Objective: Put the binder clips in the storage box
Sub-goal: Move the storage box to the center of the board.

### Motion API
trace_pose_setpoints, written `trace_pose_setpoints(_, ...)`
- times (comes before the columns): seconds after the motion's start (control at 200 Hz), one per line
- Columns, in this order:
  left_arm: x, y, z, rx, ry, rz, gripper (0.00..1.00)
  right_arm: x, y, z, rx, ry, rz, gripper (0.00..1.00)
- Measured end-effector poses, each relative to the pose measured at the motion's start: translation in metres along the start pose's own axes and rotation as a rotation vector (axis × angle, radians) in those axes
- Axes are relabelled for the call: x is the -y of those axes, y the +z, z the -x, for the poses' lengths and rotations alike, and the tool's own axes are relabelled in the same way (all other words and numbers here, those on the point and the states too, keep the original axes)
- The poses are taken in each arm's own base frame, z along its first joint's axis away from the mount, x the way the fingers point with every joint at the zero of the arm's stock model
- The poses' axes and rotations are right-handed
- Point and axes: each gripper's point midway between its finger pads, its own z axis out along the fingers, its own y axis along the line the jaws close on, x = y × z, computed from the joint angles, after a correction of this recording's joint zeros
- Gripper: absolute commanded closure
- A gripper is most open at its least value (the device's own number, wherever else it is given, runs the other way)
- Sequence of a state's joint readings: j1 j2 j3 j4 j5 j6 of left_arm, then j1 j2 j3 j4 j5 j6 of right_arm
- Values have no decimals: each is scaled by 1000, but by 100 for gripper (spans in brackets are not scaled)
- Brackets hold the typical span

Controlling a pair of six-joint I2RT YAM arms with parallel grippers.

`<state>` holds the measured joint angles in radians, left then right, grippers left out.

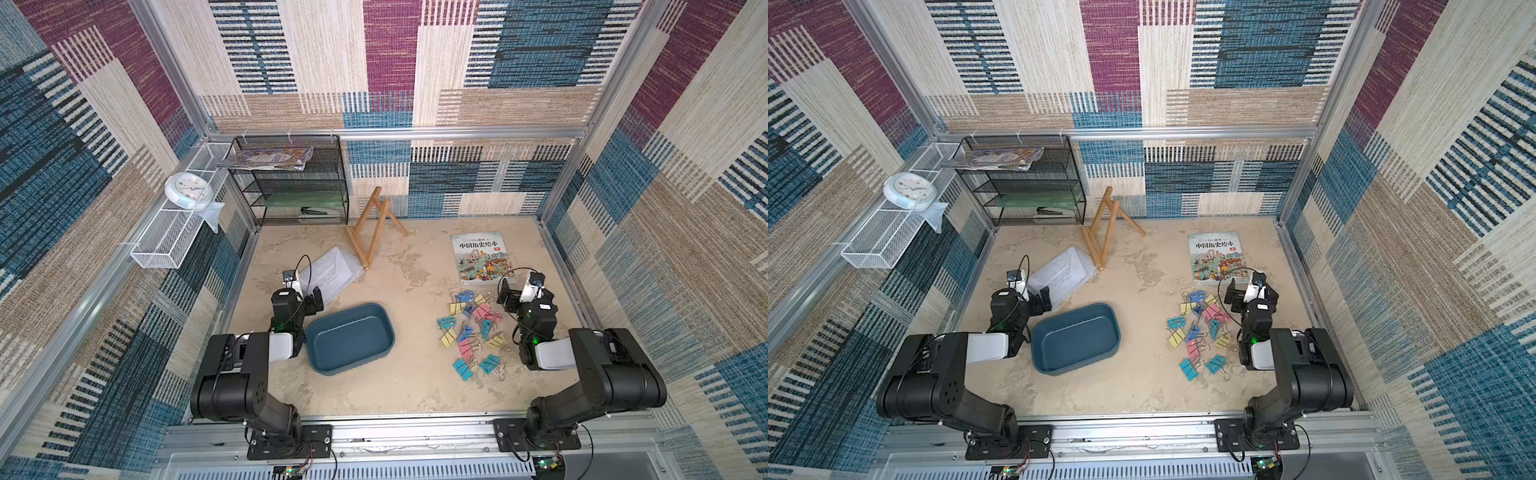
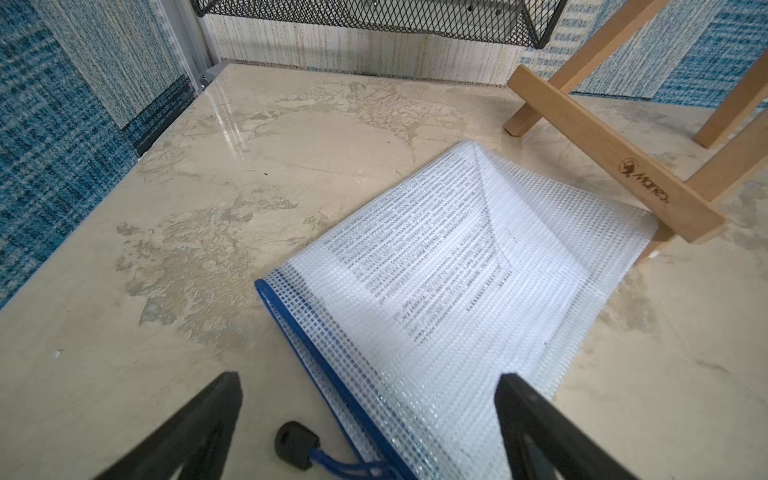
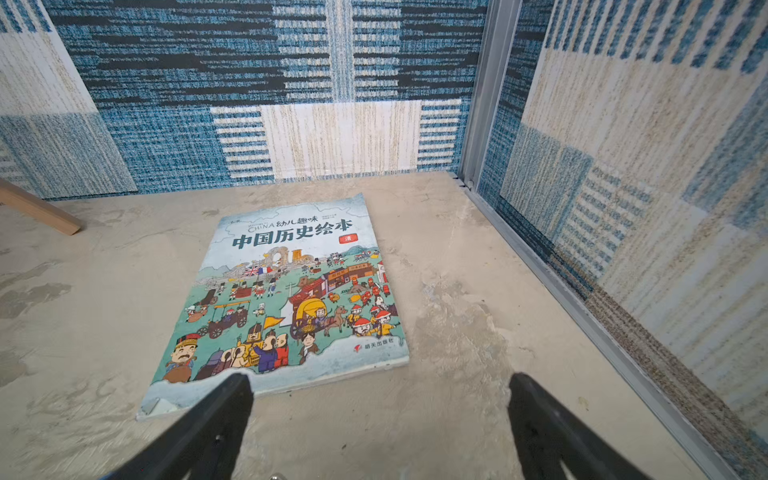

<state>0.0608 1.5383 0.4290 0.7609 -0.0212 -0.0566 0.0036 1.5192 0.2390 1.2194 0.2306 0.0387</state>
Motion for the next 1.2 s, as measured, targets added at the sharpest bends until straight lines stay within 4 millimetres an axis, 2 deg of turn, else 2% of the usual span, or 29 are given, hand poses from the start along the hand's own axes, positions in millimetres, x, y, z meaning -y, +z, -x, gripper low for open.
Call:
trace_pose_setpoints(0.566, 0, 0, 0, 0, 0, 0, 1, 0, 0, 1, 2, 1, -1, 1)
trace_pose_setpoints(0.656, 0, 0, 0, 0, 0, 0, 1, 1, -9, 4, 21, 3, 3, 0)
trace_pose_setpoints(0.691, 0, 0, 0, 0, 0, 0, 1, 2, -17, 12, 42, 6, 4, 0)
trace_pose_setpoints(0.761, 0, 0, 0, 0, 0, 0, 1, 5, -27, 44, 116, 51, -4, 1)
trace_pose_setpoints(0.766, 0, 0, 0, 0, 0, 0, 1, 6, -30, 57, 145, 65, -7, 1)
trace_pose_setpoints(0.786, 0, -1, 0, 3, 0, 1, 1, 8, -32, 68, 161, 86, -11, 2)
trace_pose_setpoints(0.811, 0, -2, 0, 7, -1, 0, 1, 9, -38, 92, 205, 128, -14, 2)
trace_pose_setpoints(0.881, -3, -12, 0, 27, -11, 14, 1, 14, -52, 137, 275, 230, -11, 2)
trace_pose_setpoints(0.946, -5, -26, 9, 70, -18, 30, 1, 13, -61, 146, 257, 293, 11, 4)
trace_pose_setpoints(1.026, -7, -49, 30, 154, -30, 63, 1, 1, -62, 137, 153, 363, 76, 6)
trace_pose_setpoints(1.097, -4, -78, 64, 261, -77, 74, 0, -15, -58, 123, 28, 417, 145, 6)
trace_pose_setpoints(1.162, 0, -106, 88, 336, -161, 90, 1, -38, -56, 105, -112, 466, 229, 6)
trace_pose_setpoints(1.202, 9, -122, 100, 370, -221, 69, 1, -57, -57, 94, -200, 494, 290, 6)
